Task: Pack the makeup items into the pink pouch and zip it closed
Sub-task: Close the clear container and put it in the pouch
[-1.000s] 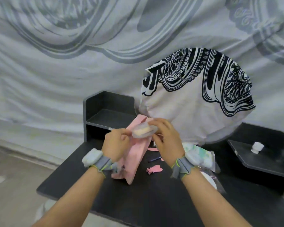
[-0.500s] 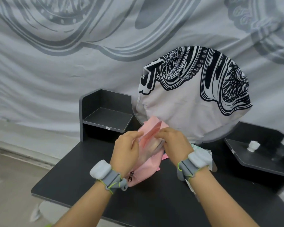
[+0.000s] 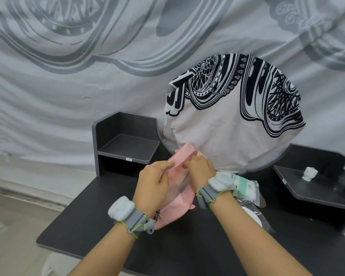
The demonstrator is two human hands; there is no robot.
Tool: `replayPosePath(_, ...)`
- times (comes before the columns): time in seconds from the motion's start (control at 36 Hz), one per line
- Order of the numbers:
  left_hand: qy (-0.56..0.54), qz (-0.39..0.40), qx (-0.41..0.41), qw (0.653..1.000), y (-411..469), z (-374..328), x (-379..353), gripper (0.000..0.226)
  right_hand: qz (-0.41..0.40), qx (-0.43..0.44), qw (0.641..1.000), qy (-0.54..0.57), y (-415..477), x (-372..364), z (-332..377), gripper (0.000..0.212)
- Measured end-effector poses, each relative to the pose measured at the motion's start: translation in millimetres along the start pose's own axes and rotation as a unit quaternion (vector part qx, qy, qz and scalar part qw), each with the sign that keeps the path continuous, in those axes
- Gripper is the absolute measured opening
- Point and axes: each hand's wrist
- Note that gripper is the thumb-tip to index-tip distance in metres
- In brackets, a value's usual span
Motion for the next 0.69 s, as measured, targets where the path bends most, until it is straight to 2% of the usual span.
replayPosePath(0.03,-0.002,0.002,0.002,1.0,0.0,-0.5,-0.8,0.037,0.02,-0.034,0.998,0.038,-4.4,2.2,3.3,0.038)
replayPosePath(0.08,-0.007,0.0,0.007,1.0,-0.1,-0.9,-1.9,0.037,0.065,-0.015,0.998,0.018,-6.4,-4.1,-3.1,0.042)
replayPosePath(0.17,-0.017,-0.008,0.016,1.0,-0.2,-2.1,-3.2,0.036,0.108,0.021,0.994,-0.005,-13.0,-11.7,-5.2,0.035)
replayPosePath(0.31,-0.014,-0.008,0.021,1.0,-0.5,-5.1,-7.5,0.036,0.144,0.028,0.989,-0.025,-21.6,-18.9,-1.8,0.038)
replayPosePath(0.36,-0.004,0.0,0.028,1.0,-0.1,-6.9,-8.4,0.036,0.139,0.031,0.99,0.003,-22.0,-19.1,-4.7,0.041)
replayPosePath(0.44,0.034,-0.001,0.037,0.999,2.6,-7.2,-10.0,0.037,0.103,0.056,0.986,0.118,-24.6,-14.2,-12.8,0.05)
replayPosePath(0.56,0.133,-0.023,0.047,0.99,6.0,-13.7,-8.8,0.041,-0.008,0.064,0.951,0.304,-30.9,-1.3,-28.3,0.048)
replayPosePath(0.64,0.173,-0.036,0.09,0.98,10.4,-15.8,-3.9,0.041,-0.104,0.039,0.942,0.317,-34.1,11.9,-47.7,0.042)
replayPosePath(0.69,0.188,-0.038,0.12,0.974,14.6,-15.3,-1.2,0.041,-0.126,0.0,0.946,0.3,-35.7,17.6,-67.9,0.036)
Point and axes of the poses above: each hand's wrist, its own y-axis towards the middle knuckle, its own x-axis out of the back of the hand, z = x × y, and after that the axes turned 7 degrees about y, right-handed
